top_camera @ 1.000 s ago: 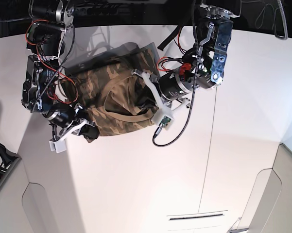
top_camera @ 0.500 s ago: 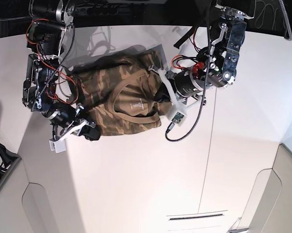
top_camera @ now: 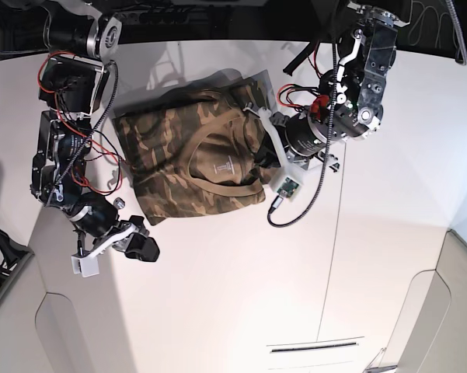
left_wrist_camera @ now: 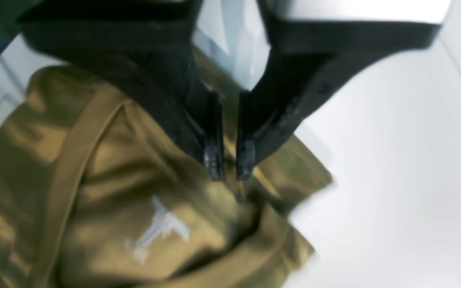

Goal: Fold the T-shirt properly
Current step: 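Hold the bundle with both grippers and drag it toward the table center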

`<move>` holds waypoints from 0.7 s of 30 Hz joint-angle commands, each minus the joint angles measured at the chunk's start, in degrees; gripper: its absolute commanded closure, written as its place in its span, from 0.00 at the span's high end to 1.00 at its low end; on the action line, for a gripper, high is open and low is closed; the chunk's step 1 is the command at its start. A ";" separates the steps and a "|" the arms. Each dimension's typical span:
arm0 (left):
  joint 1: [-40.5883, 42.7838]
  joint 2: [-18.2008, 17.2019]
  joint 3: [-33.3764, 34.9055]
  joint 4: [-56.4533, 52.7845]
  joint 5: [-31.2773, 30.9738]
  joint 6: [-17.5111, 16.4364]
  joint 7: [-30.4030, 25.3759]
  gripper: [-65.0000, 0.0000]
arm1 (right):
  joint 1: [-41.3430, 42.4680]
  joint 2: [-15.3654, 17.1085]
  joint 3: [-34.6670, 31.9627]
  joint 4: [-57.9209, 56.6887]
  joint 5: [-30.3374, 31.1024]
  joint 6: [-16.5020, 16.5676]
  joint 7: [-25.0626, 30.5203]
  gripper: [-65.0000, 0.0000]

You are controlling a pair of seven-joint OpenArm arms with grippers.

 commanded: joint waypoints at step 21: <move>14.93 0.42 5.07 7.56 -5.03 -7.65 -5.18 0.14 | 1.46 0.20 -19.34 0.90 -14.29 0.42 11.15 0.00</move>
